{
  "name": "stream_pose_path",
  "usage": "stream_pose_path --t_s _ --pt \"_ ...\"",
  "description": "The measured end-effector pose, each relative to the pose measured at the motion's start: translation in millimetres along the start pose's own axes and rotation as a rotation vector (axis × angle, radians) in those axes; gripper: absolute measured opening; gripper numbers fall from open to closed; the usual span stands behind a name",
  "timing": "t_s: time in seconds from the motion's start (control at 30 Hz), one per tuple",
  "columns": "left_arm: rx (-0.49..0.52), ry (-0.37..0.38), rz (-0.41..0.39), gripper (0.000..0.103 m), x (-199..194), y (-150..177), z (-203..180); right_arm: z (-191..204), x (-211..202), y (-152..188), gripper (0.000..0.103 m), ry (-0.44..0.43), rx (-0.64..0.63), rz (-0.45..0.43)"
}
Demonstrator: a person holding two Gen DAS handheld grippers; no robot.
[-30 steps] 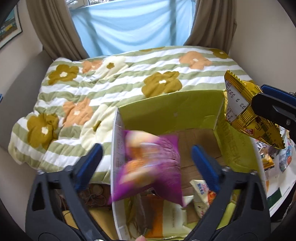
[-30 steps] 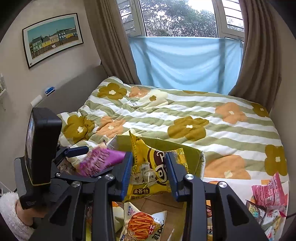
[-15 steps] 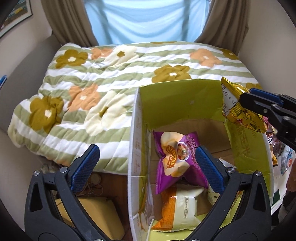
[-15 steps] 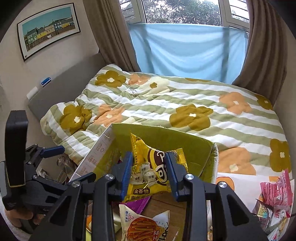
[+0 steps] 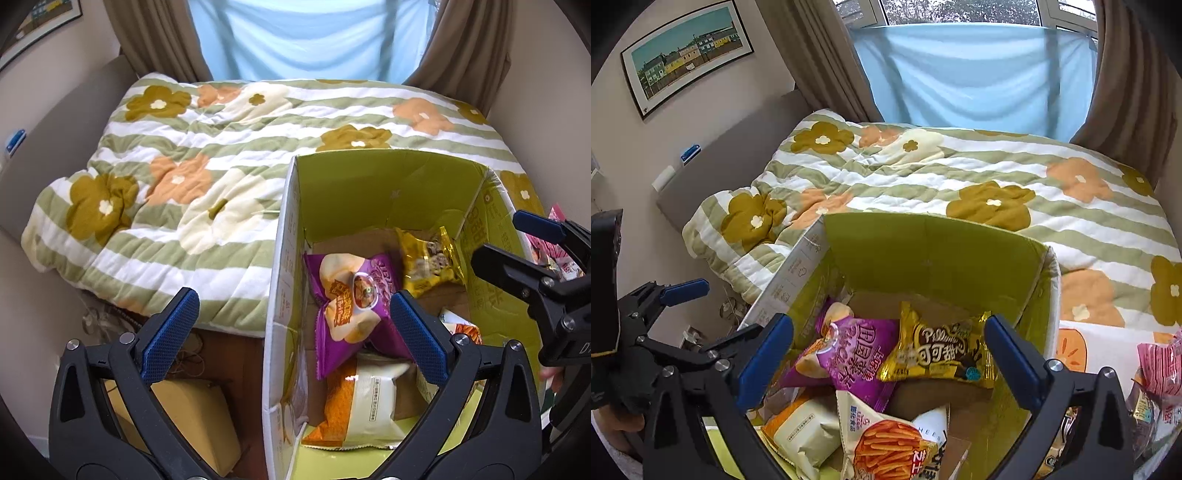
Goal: Organize snacks
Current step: 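Lift both bags over the cardboard box and open both tools to drop them, then move both tools back toward the remaining snacks on the table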
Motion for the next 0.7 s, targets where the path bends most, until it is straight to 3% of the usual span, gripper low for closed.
stream_pose_path --t_s 0.37,0.7 --pt "0.026 0.045 -0.048 0.102 -29.6 8.6 -9.1 5.3 -43.4 20.3 0.103 0.050 0.015 -0.045" --pt "0.097 0.102 -0.113 0.102 -75.2 26.5 -62.5 -18.9 -120.7 48.2 0.103 0.100 0.106 -0.178"
Point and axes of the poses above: each gripper's, at about its wrist camera, not at the fingertips, and x roughly the way its jaws point, z to its left, y to its underside, the point moved 8 cm from there along x, roughly the way its jaws point, and after that the axes turned 12 degrees about z, right-handed, at the moved point
